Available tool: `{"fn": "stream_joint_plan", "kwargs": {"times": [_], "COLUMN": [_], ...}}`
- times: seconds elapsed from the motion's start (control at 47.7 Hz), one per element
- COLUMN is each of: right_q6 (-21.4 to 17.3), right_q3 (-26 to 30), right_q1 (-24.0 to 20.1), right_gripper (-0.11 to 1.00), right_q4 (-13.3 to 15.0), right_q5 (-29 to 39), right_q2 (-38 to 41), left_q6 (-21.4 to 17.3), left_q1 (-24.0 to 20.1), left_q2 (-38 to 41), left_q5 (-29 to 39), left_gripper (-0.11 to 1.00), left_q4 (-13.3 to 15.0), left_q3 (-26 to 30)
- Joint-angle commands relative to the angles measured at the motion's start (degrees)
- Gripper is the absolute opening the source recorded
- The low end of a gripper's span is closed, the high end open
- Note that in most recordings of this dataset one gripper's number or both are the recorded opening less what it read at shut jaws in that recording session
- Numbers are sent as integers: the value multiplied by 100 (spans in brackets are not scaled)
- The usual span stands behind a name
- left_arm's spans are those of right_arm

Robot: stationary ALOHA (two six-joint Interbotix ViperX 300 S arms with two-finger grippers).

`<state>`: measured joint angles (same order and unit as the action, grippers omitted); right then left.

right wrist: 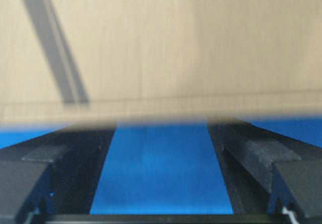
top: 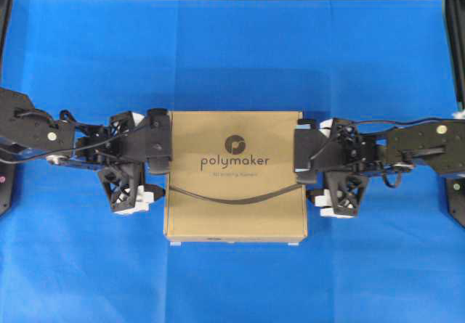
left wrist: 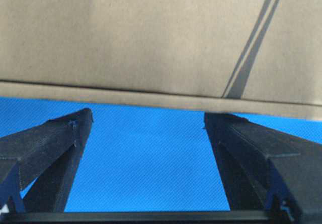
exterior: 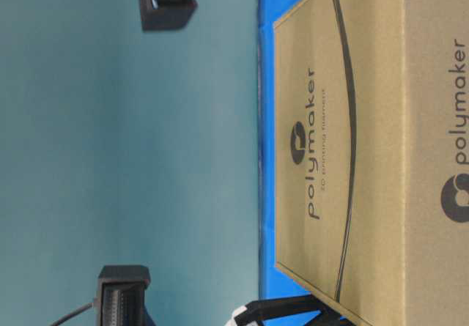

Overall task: Lift up the cardboard box by clamping it between your arms.
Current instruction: 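Squeeze the box between both grippers and raise it off the table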

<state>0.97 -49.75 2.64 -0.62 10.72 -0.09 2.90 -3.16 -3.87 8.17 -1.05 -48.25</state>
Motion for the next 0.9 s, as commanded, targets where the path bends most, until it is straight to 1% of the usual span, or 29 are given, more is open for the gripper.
{"fn": "stream_joint_plan", "kwargs": {"times": [0.0, 0.105, 0.252, 0.482, 0.608, 0.755, 0.88], "right_q6": [26, 26, 9, -35, -44, -35, -44], "right_q3": [202, 246, 246, 396, 527, 791, 1002], "right_q1": [9, 9, 0, 0, 0, 9, 0], "right_gripper": [100, 100, 100, 100, 100, 100, 100], "right_q4": [9, 9, -9, -26, -35, -35, -44], "right_q5": [-35, -26, -35, 44, 308, 914, 1415], "right_q2": [26, 44, 35, 9, -149, -483, -773], "left_q6": [18, 18, 18, 18, 18, 9, -26], "left_q1": [9, 18, 18, 9, 9, 9, 0], "left_q2": [35, 88, 97, 70, 35, -158, -483], "left_q5": [-44, -26, -9, 9, 114, 633, 1134], "left_gripper": [87, 87, 87, 87, 87, 87, 87], "left_q4": [-18, -18, -18, -18, -18, -18, -18], "left_q3": [149, 255, 281, 360, 510, 817, 1099]}}
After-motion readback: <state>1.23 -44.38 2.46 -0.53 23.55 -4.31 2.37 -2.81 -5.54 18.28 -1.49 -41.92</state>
